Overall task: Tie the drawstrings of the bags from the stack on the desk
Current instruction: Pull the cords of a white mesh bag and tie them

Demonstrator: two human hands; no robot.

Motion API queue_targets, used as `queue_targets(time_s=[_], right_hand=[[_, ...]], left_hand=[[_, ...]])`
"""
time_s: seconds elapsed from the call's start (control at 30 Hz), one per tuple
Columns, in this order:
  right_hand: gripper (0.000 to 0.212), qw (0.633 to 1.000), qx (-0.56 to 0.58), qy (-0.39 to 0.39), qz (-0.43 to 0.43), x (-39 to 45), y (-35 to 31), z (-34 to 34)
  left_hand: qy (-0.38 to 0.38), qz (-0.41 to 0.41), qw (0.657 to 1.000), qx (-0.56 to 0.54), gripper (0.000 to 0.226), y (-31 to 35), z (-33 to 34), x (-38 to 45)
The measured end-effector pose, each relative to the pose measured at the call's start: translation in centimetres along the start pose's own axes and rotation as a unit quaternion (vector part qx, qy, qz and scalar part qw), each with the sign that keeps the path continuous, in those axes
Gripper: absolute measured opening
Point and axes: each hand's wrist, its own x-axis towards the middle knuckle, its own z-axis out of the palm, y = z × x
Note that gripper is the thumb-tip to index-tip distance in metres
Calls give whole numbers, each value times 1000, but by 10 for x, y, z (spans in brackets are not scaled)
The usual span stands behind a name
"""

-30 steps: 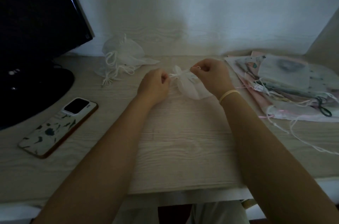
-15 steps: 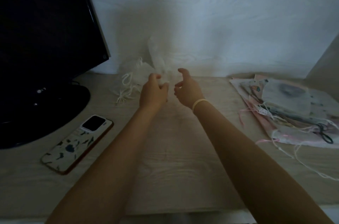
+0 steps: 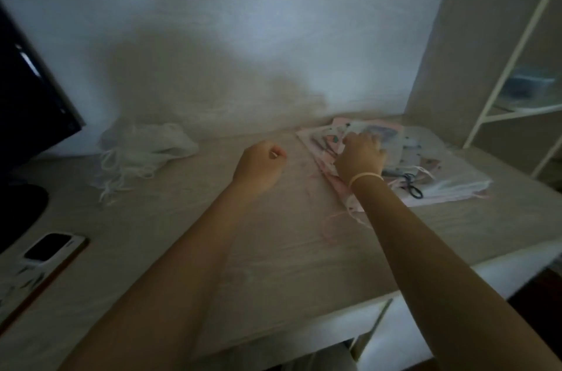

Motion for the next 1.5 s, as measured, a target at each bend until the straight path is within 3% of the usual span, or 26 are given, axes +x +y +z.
queue_targets(time_s=[0.2, 0.4, 0.5, 0.63, 0.73, 0.83, 0.93, 1.03, 1.1, 1.23, 1.3, 1.4, 1.43, 1.5], right_hand=[[34, 995, -58, -79, 11, 11, 61, 6], [21, 1000, 17, 3, -20, 13, 64, 10], [18, 990, 79, 44, -104, 7, 39, 12], [16, 970, 131, 24, -205, -10, -19, 20], [19, 948, 137, -14, -286, -25, -62, 24], [24, 934, 119, -78, -329, -38, -97, 27], [40, 935, 196, -108, -273, -44, -116, 44], [62, 961, 154, -151, -175, -49, -116, 61], [56, 968, 161, -137, -137, -52, -111, 67], [18, 966, 188, -127, -126, -45, -95, 65], [23, 957, 185, -153, -161, -41, -92, 60], [41, 921, 267, -215, -182, -45, -96, 53], [41, 882, 359, -265, -149, -48, -99, 49], [37, 744, 546, -380, -58, -52, -104, 46]], left_hand=[[-54, 1, 998, -28, 13, 33, 45, -3], [-55, -65, 988, -126, 15, 25, 55, -1], [-15, -135, 962, -238, 12, 12, 51, 8], [25, -213, 909, -358, 28, -5, 28, 9], [60, -215, 912, -345, 40, -28, 1, 7], [148, -212, 915, -310, 31, -55, -24, 5], [164, -195, 913, -318, 24, -82, -42, 2], [146, -171, 920, -321, 26, -96, -46, -2], [136, -162, 910, -356, 24, -102, -47, -4], [86, -154, 909, -377, 20, -105, -53, -10], [67, -159, 912, -372, 17, -103, -57, -10], [48, -180, 903, -386, 17, -102, -62, -11], [39, -183, 897, -401, 19, -103, -63, -12], [16, -188, 876, -444, 23, -103, -66, -12]])
